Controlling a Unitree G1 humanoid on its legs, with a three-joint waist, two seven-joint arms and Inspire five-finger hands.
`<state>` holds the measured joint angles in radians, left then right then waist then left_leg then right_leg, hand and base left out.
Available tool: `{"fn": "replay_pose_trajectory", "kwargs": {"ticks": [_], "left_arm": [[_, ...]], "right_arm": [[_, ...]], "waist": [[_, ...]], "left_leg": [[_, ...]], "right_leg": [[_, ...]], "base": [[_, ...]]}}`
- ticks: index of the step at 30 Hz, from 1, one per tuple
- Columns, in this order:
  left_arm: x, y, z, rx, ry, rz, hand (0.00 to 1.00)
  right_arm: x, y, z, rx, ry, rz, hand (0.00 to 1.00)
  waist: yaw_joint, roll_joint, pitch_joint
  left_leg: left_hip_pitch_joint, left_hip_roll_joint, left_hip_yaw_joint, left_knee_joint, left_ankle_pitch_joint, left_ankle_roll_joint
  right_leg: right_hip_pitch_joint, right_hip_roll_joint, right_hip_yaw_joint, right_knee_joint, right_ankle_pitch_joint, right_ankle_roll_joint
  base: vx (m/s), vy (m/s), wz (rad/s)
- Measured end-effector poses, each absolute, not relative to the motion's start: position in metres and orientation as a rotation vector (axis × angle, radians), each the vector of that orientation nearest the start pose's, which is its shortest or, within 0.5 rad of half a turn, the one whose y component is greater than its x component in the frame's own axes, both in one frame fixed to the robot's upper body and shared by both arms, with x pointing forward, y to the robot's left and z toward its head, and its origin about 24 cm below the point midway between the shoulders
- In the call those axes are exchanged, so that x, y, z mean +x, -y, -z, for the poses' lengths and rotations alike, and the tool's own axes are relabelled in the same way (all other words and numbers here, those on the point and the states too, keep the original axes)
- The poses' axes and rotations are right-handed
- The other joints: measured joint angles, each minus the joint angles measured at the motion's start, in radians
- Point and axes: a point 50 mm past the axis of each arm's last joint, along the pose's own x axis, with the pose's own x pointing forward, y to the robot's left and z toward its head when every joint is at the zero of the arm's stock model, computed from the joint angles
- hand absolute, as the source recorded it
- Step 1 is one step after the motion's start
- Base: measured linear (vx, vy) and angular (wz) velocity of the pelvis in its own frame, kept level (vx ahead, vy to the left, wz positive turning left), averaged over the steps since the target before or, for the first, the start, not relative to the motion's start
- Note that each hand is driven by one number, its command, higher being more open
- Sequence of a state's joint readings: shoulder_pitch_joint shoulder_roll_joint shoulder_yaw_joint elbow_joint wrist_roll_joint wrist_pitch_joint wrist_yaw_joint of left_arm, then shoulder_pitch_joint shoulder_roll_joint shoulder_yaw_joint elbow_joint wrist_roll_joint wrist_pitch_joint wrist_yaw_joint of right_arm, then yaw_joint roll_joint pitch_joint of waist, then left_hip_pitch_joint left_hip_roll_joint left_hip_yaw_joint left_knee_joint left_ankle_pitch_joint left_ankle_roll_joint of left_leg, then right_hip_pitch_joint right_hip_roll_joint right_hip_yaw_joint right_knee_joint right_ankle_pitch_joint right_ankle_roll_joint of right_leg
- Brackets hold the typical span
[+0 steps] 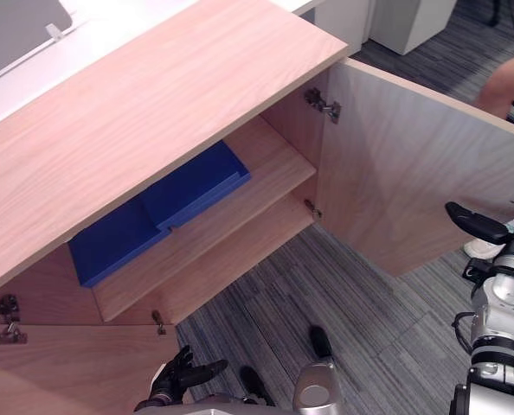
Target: Walk over to the cabinet, pick up the folder, carry it to the office cabinet, place the folder inside the office cabinet, then close the office cabinet door
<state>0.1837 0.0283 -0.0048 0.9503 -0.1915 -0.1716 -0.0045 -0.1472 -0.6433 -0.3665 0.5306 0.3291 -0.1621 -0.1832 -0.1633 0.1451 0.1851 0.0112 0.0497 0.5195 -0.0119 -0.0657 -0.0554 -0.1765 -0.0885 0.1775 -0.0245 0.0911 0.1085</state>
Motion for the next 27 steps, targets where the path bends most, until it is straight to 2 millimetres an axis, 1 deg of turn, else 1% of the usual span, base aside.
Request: {"fn": "replay_pose_trajectory", "kwargs": {"ticks": [1,2,3,4,5,6,7,8,9,10,11,13,14,15,16,17,19,20,21,23,24,25,26,27], "left_arm": [[0.088,-0.169,0.156,-0.142,-0.952,-0.171,1.0],[0.088,-0.169,0.156,-0.137,-0.954,-0.17,1.0],[0.088,-0.17,0.156,-0.132,-0.954,-0.174,1.0],[0.088,-0.171,0.156,-0.126,-0.952,-0.171,1.0],[0.091,-0.171,0.155,-0.113,-0.945,-0.161,1.0],[0.093,-0.172,0.154,-0.105,-0.94,-0.157,1.0],[0.096,-0.175,0.153,-0.093,-0.932,-0.15,1.0],[0.097,-0.176,0.153,-0.088,-0.927,-0.152,1.0],[0.101,-0.178,0.152,-0.083,-0.918,-0.15,1.0],[0.102,-0.178,0.151,-0.08,-0.913,-0.15,1.0],[0.106,-0.179,0.15,-0.076,-0.904,-0.145,1.0],[0.11,-0.179,0.15,-0.074,-0.899,-0.137,1.0],[0.11,-0.179,0.151,-0.073,-0.904,-0.132,1.0],[0.11,-0.179,0.151,-0.064,-0.905,-0.12,1.0],[0.11,-0.18,0.151,-0.061,-0.908,-0.112,1.0],[0.11,-0.18,0.151,-0.062,-0.909,-0.11,1.0],[0.11,-0.183,0.152,-0.053,-0.914,-0.108,1.0],[0.11,-0.184,0.152,-0.047,-0.914,-0.108,1.0],[0.11,-0.187,0.152,-0.031,-0.914,-0.104,1.0],[0.11,-0.192,0.151,-0.008,-0.912,-0.104,1.0],[0.11,-0.195,0.15,0.0,-0.912,-0.108,1.0],[0.107,-0.199,0.151,0.009,-0.927,-0.114,1.0],[0.105,-0.2,0.152,0.013,-0.938,-0.117,1.0],[0.106,-0.203,0.151,0.017,-0.935,-0.129,1.0]], "right_arm": [[0.238,0.373,-0.081,-0.214,0.037,0.629,1.0],[0.238,0.364,-0.078,-0.216,0.04,0.591,1.0],[0.237,0.346,-0.072,-0.218,0.04,0.509,1.0],[0.235,0.337,-0.07,-0.219,0.04,0.466,1.0],[0.229,0.313,-0.064,-0.201,0.048,0.364,1.0],[0.226,0.304,-0.062,-0.188,0.049,0.325,1.0],[0.22,0.287,-0.057,-0.171,0.046,0.249,1.0],[0.213,0.277,-0.053,-0.161,0.035,0.195,1.0],[0.203,0.264,-0.048,-0.145,0.015,0.122,1.0],[0.198,0.258,-0.046,-0.133,0.005,0.09,1.0],[0.187,0.246,-0.041,-0.109,-0.021,0.022,1.0],[0.168,0.226,-0.035,-0.086,-0.066,-0.091,1.0],[0.163,0.222,-0.034,-0.08,-0.075,-0.117,1.0],[0.154,0.212,-0.033,-0.05,-0.098,-0.179,1.0],[0.145,0.203,-0.033,-0.033,-0.12,-0.246,1.0],[0.142,0.199,-0.034,-0.033,-0.131,-0.287,1.0],[0.131,0.183,-0.039,-0.022,-0.155,-0.46,1.0],[0.129,0.177,-0.041,-0.017,-0.149,-0.511,1.0],[0.129,0.164,-0.05,0.001,-0.113,-0.6,1.0],[0.129,0.15,-0.049,0.035,-0.108,-0.668,1.0],[0.133,0.141,-0.052,0.048,-0.079,-0.711,1.0],[0.143,0.13,-0.058,0.058,-0.022,-0.754,1.0],[0.153,0.122,-0.063,0.068,0.036,-0.768,1.0],[0.169,0.112,-0.068,0.09,0.11,-0.766,1.0]], "waist": [[-0.01,-0.008,0.005],[-0.016,-0.01,0.007],[-0.022,-0.021,0.014],[-0.024,-0.027,0.017],[-0.03,-0.04,0.026],[-0.033,-0.047,0.03],[-0.044,-0.06,0.036],[-0.051,-0.068,0.038],[-0.054,-0.074,0.036],[-0.056,-0.082,0.037],[-0.058,-0.099,0.039],[-0.059,-0.125,0.038],[-0.059,-0.131,0.038],[-0.059,-0.139,0.038],[-0.059,-0.141,0.038],[-0.059,-0.142,0.039],[-0.054,-0.146,0.039],[-0.051,-0.148,0.038],[-0.042,-0.153,0.035],[-0.014,-0.163,0.025],[-0.003,-0.169,0.019],[0.011,-0.174,0.002],[0.021,-0.178,-0.007],[0.044,-0.184,-0.016]], "left_leg": [[0.006,0.007,0.023,0.013,-0.01,-0.008],[0.012,0.012,0.029,0.017,-0.016,-0.011],[0.029,0.019,0.063,0.025,-0.028,-0.022],[0.037,0.022,0.078,0.03,-0.033,-0.025],[0.052,0.036,0.116,0.041,-0.047,-0.026],[0.057,0.037,0.13,0.048,-0.052,-0.029],[0.064,0.043,0.153,0.059,-0.059,-0.03],[0.07,0.047,0.164,0.062,-0.062,-0.032],[0.074,0.052,0.179,0.075,-0.07,-0.037],[0.075,0.055,0.181,0.082,-0.073,-0.036],[0.075,0.06,0.182,0.096,-0.08,-0.036],[0.07,0.07,0.182,0.121,-0.088,-0.035],[0.069,0.072,0.182,0.127,-0.091,-0.036],[0.068,0.074,0.179,0.14,-0.099,-0.034],[0.068,0.076,0.176,0.151,-0.105,-0.029],[0.068,0.076,0.173,0.156,-0.108,-0.028],[0.067,0.073,0.135,0.172,-0.109,-0.023],[0.064,0.072,0.12,0.176,-0.109,-0.021],[0.055,0.071,0.089,0.184,-0.109,-0.019],[0.032,0.067,0.033,0.191,-0.107,-0.017],[0.021,0.062,0.007,0.191,-0.1,-0.011],[0.004,0.054,-0.031,0.189,-0.091,-0.005],[-0.008,0.048,-0.06,0.187,-0.085,-0.001],[-0.022,0.038,-0.092,0.181,-0.074,0.004]], "right_leg": [[-0.003,0.01,0.028,-0.001,0.005,-0.001],[-0.003,0.017,0.041,0.0,0.008,0.0],[-0.002,0.033,0.075,0.001,0.013,0.0],[-0.001,0.041,0.092,0.001,0.015,-0.001],[-0.002,0.059,0.133,0.0,0.023,-0.004],[-0.003,0.066,0.149,-0.001,0.027,-0.005],[-0.002,0.074,0.174,-0.001,0.033,-0.005],[-0.002,0.08,0.187,-0.001,0.036,-0.005],[-0.002,0.085,0.204,0.0,0.041,-0.005],[-0.002,0.087,0.21,0.0,0.044,-0.005],[-0.001,0.09,0.219,0.001,0.049,-0.005],[0.001,0.09,0.224,0.002,0.055,-0.005],[0.002,0.089,0.225,0.002,0.056,-0.004],[0.005,0.088,0.225,0.004,0.058,-0.004],[0.009,0.086,0.225,0.008,0.058,-0.003],[0.013,0.083,0.223,0.008,0.057,-0.003],[0.033,0.07,0.191,0.009,0.055,-0.001],[0.038,0.068,0.18,0.009,0.054,0.0],[0.046,0.061,0.152,0.01,0.047,0.001],[0.052,0.042,0.1,0.017,0.031,0.001],[0.052,0.034,0.077,0.022,0.026,-0.004],[0.052,0.025,0.041,0.023,0.023,-0.011],[0.053,0.015,0.012,0.023,0.022,-0.01],[0.054,0.004,-0.018,0.023,0.022,-0.009]], "base": [[-0.01,-0.076,-0.71],[0.0,-0.075,-0.82],[0.0,-0.056,-0.7],[-0.01,-0.074,-1.0],[-0.02,-0.082,-0.82],[-0.03,-0.108,-0.9],[-0.04,-0.112,-0.6],[-0.05,-0.113,-0.6],[-0.03,-0.079,-0.41],[-0.05,-0.096,-0.36],[-0.05,-0.077,-0.2],[-0.08,-0.097,-0.09],[-0.12,-0.095,-0.02],[-0.13,-0.075,0.01],[-0.13,-0.069,0.03],[-0.08,-0.038,0.14],[-0.08,-0.038,0.37],[-0.1,-0.052,0.59],[-0.07,-0.041,0.67],[-0.09,-0.032,0.8],[-0.08,-0.025,0.88],[-0.05,-0.01,0.93],[-0.04,-0.013,1.01],[-0.03,0.003,0.81]]}}
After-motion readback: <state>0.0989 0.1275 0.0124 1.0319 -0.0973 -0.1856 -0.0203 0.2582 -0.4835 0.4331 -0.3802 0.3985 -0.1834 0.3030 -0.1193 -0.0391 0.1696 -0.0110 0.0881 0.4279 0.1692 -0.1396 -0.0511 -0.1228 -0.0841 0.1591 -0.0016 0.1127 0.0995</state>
